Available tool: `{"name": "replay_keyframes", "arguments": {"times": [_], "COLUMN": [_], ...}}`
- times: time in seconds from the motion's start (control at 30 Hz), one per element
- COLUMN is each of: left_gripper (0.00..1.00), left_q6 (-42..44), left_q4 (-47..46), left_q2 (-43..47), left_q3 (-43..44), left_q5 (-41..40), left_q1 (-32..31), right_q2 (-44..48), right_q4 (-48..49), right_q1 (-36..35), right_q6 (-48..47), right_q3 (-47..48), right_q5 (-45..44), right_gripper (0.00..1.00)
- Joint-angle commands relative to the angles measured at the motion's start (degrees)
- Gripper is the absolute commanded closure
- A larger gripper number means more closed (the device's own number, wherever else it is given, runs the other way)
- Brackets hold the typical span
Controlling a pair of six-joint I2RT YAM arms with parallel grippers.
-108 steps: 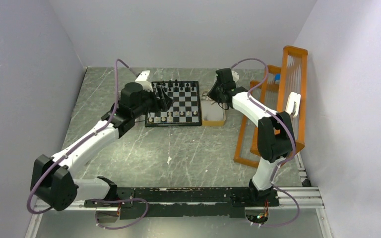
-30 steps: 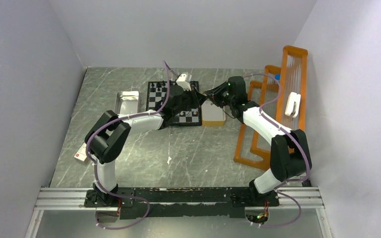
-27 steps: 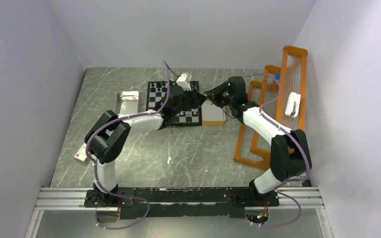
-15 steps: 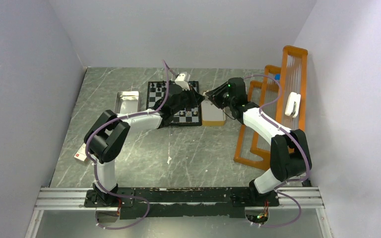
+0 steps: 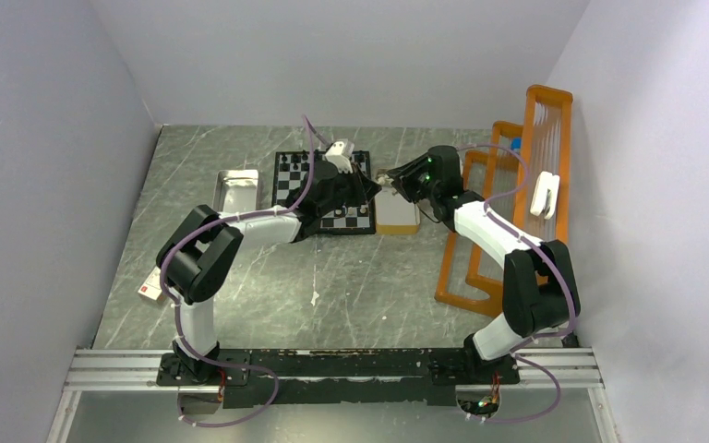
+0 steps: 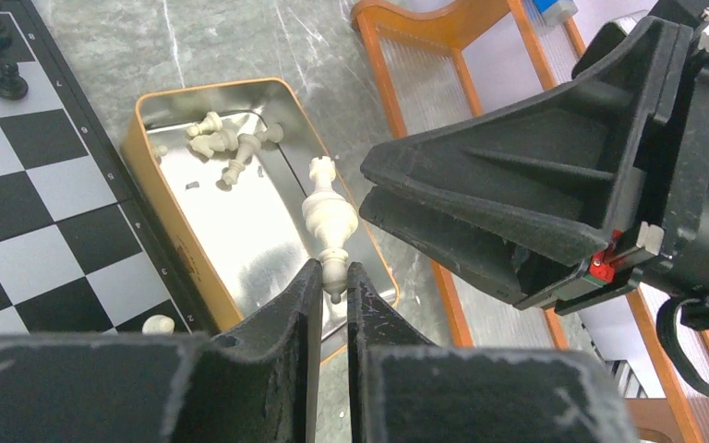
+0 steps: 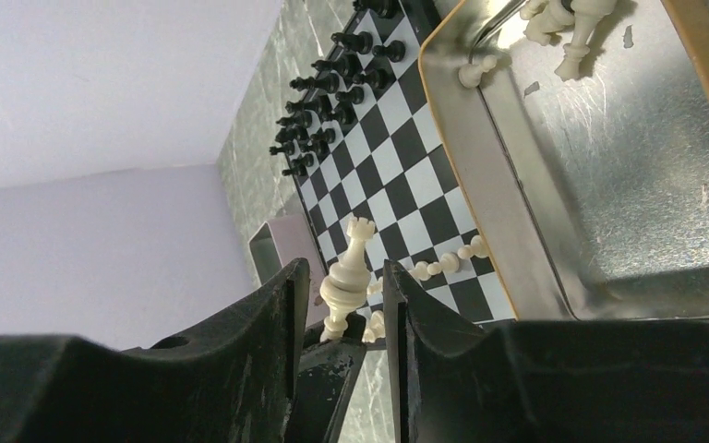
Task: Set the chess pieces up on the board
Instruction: Place the chess piece on the chessboard.
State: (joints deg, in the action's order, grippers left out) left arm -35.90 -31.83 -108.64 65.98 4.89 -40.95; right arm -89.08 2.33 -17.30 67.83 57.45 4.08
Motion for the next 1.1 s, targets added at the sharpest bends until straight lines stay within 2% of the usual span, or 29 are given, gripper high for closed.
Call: {"name": "replay_keyframes", "arguments": {"times": [0.0, 0.53, 0.73, 0.97, 1.07], "left_gripper": [0.95, 0.95, 0.95, 0.95, 0.95], "left_q6": [-0.56, -1.51, -1.12, 0.37, 1.68], "left_q4": [-3.80, -5.93, -5.87, -2.04, 4.21], "left_q2": [2.67, 4.76, 5.33, 5.54, 6.68], "left_q3": [-0.97, -4.15, -5.19, -3.83, -2.13], "left_q5": [2.58, 4.88, 4.21, 3.63, 2.67], "left_q1": [0.20, 0.13, 0.09, 0.21, 0.17], "right_q2": [-1.10, -1.92, -0.43, 3.30, 4.59], "right_q4": [1.31, 4.01, 3.97, 1.39, -0.54], "right_q1": [0.75, 1.01, 1.04, 1.32, 1.34], "right_q6": [1.97, 3.62, 3.70, -0.96, -6.88], "right_q3": [-0.52, -1.95, -3.00, -3.29, -2.09], "right_q5": [-0.69, 2.26, 1.47, -1.45, -1.88], "right_gripper": [0.61, 0.62, 0.66, 0.65, 0.64]}}
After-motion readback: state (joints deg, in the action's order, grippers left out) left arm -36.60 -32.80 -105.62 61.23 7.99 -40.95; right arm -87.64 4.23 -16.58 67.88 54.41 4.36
